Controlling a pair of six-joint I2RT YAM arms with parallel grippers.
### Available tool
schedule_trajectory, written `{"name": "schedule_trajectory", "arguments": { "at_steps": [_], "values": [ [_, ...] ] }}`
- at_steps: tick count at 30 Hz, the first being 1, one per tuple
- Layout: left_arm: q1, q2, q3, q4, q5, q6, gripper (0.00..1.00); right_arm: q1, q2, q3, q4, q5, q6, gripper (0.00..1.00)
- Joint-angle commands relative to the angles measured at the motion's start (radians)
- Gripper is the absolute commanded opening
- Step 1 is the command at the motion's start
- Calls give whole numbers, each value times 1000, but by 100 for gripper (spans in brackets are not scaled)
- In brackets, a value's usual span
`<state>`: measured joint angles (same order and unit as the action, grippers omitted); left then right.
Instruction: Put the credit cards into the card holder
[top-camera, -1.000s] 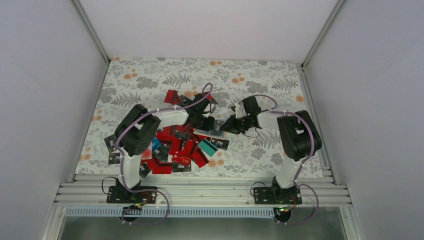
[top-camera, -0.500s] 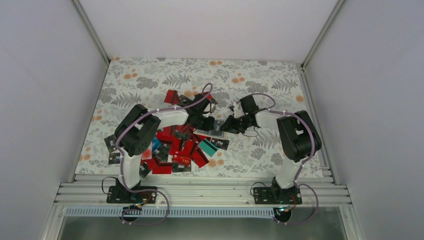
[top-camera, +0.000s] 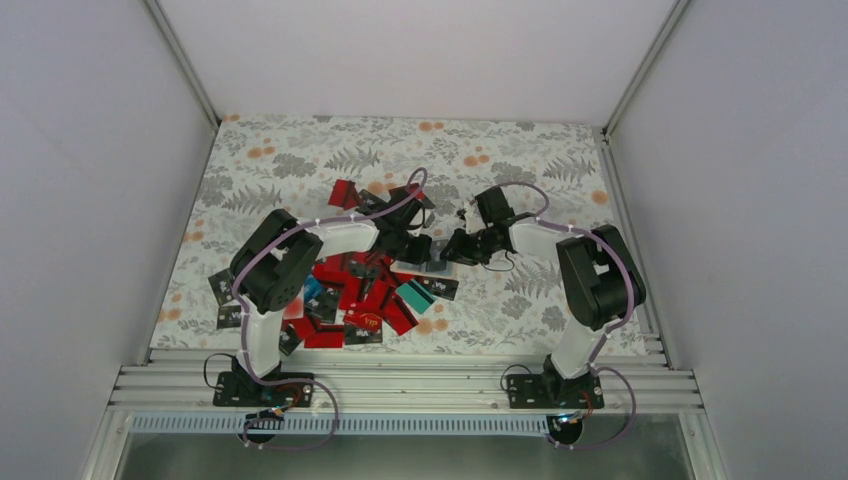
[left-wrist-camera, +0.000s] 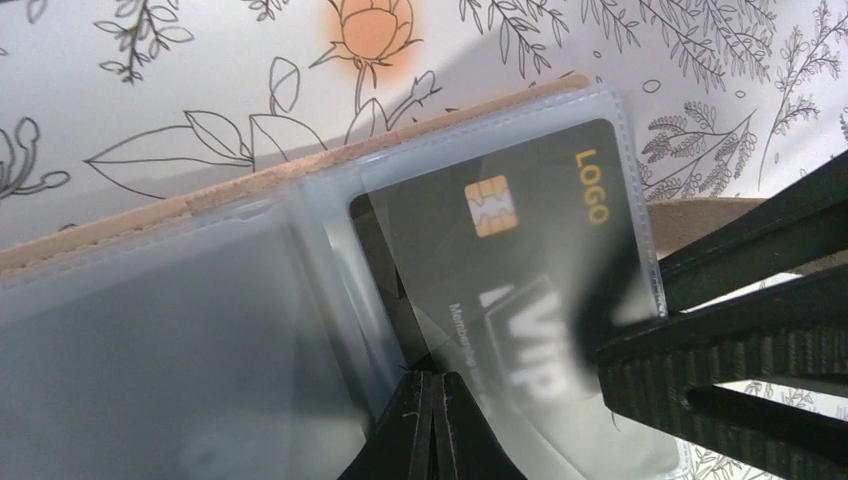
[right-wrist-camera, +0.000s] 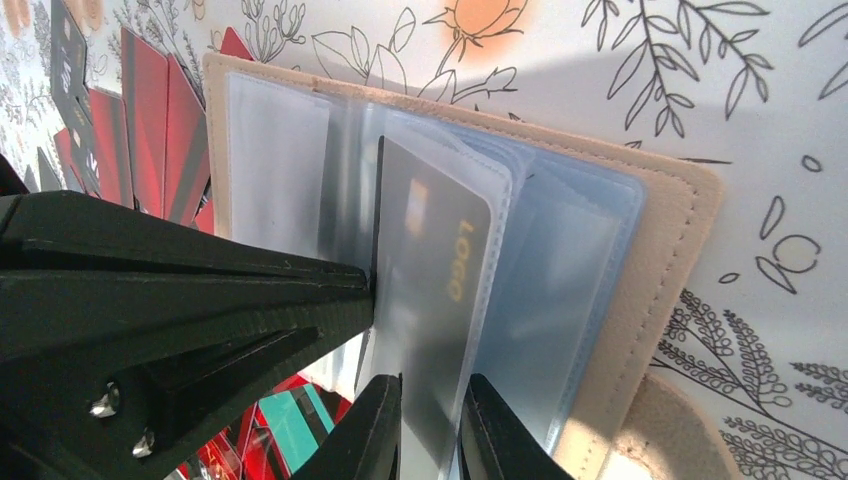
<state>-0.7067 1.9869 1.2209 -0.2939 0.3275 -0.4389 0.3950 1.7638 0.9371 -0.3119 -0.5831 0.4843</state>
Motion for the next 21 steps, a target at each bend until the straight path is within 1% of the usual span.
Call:
{"name": "schedule_trajectory", "arguments": {
  "at_steps": [1, 5, 12, 18, 21],
  "values": [
    [-15, 19, 10, -13, 50, -24, 2, 18, -33, 28, -15, 20, -15, 17],
    [-14, 18, 18, 7, 82, -43, 2, 18, -36, 32, -30, 53, -18, 17],
    [-15, 44, 48, 23, 113, -71, 2, 18, -59, 50, -89, 160, -40, 19],
    [-16, 63, 72, 49, 155, -99, 2, 18, -78, 57, -96, 152, -45, 19],
    [-16, 68, 82, 45, 154, -104, 2, 18, -72, 61, -89, 131, -50, 19]
  ]
}}
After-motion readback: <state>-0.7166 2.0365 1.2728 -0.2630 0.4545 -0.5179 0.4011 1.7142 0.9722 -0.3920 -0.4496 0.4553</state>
